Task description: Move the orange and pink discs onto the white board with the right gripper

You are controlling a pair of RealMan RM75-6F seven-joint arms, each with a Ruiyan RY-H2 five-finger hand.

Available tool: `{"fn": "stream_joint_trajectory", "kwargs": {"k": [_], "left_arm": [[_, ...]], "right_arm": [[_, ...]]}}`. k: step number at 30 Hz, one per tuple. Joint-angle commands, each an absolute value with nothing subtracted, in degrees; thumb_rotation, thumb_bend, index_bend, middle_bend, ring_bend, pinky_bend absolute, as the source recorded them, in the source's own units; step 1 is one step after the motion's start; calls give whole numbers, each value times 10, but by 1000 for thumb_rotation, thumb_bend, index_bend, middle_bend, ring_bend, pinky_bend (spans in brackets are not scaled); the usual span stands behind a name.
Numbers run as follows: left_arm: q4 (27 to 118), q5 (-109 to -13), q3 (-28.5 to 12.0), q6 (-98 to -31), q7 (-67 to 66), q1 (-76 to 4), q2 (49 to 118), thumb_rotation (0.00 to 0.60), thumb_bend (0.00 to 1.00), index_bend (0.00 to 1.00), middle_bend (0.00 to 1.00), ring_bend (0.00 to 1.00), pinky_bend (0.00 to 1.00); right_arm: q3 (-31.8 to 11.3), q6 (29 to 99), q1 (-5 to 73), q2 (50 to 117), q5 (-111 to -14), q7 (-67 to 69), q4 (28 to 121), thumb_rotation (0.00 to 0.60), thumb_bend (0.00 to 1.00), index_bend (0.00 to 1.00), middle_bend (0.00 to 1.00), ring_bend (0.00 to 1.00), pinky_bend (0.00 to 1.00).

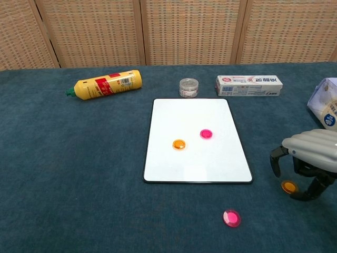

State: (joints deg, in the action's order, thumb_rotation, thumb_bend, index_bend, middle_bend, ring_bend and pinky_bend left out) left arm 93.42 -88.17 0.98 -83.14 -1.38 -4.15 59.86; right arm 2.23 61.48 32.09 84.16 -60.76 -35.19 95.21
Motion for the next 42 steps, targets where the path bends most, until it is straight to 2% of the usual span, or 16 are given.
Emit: {"fn": "stream_joint_trajectory", "kwargs": {"k": [1, 29, 35, 42], "left_arm": [[934, -882, 10, -832, -13, -41, 599, 600, 0, 0, 0, 0, 0], [934, -880, 10, -831, -14, -42, 599, 600, 0, 0, 0, 0, 0], [935, -879, 10, -830, -17, -43, 600, 600, 0, 0, 0, 0, 0], [935, -879, 10, -830, -16, -43, 599, 600, 0, 0, 0, 0, 0]], "right_arm": [[21, 612, 321, 842, -606, -354, 952, 600, 310, 441, 993, 945, 1000], [17, 591, 316, 849, -596, -354, 931, 600, 311, 442, 993, 945, 1000], [16, 589, 316, 849, -598, -351, 932, 600, 348, 590, 993, 945, 1000], [7, 592, 319, 841, -603, -348, 945, 600, 358, 601, 993, 945, 1000]]}}
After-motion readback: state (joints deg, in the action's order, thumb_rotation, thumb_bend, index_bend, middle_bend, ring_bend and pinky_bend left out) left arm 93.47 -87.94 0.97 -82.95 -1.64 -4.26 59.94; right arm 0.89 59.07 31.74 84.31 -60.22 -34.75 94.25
